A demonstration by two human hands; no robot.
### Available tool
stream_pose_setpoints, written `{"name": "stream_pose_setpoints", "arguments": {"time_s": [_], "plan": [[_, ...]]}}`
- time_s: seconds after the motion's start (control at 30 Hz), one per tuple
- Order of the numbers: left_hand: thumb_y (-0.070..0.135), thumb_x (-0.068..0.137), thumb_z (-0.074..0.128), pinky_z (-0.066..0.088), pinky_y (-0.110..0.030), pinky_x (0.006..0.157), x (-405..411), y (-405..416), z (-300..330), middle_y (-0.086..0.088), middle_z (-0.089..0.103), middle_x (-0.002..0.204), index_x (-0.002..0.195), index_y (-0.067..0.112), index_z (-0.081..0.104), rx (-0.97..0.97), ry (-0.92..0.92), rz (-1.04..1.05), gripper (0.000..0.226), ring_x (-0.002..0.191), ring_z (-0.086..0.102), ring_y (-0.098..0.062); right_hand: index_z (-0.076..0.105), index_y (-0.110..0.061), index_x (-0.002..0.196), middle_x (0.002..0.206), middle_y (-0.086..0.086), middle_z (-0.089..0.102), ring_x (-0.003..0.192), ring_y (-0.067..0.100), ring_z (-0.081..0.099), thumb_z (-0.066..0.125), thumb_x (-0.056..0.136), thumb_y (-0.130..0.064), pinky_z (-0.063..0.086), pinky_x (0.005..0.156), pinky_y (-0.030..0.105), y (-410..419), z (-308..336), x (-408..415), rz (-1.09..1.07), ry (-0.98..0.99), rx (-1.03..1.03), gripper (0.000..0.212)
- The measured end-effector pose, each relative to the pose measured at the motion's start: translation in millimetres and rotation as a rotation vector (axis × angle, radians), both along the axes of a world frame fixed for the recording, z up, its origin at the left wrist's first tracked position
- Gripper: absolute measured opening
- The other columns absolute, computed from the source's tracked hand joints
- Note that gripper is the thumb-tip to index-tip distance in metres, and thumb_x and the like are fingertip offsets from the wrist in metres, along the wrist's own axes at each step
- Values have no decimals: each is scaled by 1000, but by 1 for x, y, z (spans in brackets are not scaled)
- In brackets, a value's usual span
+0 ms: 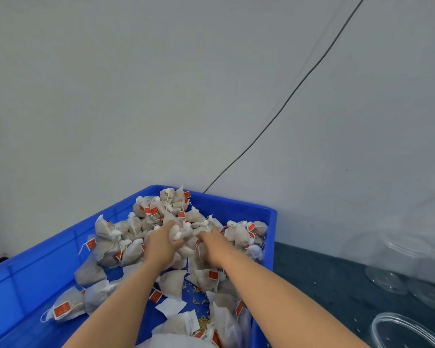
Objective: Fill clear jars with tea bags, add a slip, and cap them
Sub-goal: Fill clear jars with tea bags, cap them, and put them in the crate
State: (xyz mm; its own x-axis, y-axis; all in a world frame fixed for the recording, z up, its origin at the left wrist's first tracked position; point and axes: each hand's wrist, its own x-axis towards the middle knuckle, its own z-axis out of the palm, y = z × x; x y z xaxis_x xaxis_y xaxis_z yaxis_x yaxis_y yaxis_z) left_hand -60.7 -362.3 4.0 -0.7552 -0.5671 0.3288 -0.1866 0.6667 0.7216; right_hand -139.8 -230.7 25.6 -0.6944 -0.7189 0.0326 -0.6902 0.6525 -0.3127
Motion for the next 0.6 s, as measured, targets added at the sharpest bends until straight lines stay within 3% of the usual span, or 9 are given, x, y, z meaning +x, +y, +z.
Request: {"name": "stream_pose_setpoints", "arguments": {"time_s": [0.13,0.23,0.33,0.43,0.5,0.6], "plan": [[16,88,64,48,-35,69,-2,-4,33,-7,60,90,111,12,56,249,130,81,24,86,60,-27,50,-13,113,117,12,52,95,20,49,52,91,-7,45,81,33,3,14,6,-104,-158,-375,23],[25,90,63,51,-42,81,4,-8,54,-14,61,105,122,13,56,576,216,97,35,93,59,-28,47,-12,107,111,16,56,96,28,59,50,89,2,55,86,42,16,29,13,-165,-538,-681,23],[29,92,62,52,-43,81,17,-6,72,-14,60,106,113,14,57,895,292,57,27,92,60,-27,48,-8,113,117,20,53,91,27,60,52,86,14,58,75,36,36,54,31,-187,-952,-976,35],[26,95,58,50,-26,55,32,5,96,-2,59,85,101,15,56,1182,375,-68,13,68,59,-12,51,-3,111,111,19,53,91,28,60,59,85,8,59,72,34,70,78,50,-125,-1215,-1144,29],[21,90,62,44,-16,40,44,22,111,5,57,66,86,16,57,1363,391,-160,9,48,56,-3,55,-2,110,110,20,56,90,30,64,68,86,-12,59,72,35,100,91,63,-88,-1324,-1195,29],[0,45,92,39,-9,36,66,63,127,7,49,41,55,12,61,1650,493,-352,34,33,48,-1,56,-1,105,103,22,61,78,31,68,64,90,-29,59,63,34,146,105,76,-139,-1349,-1281,33]]}}
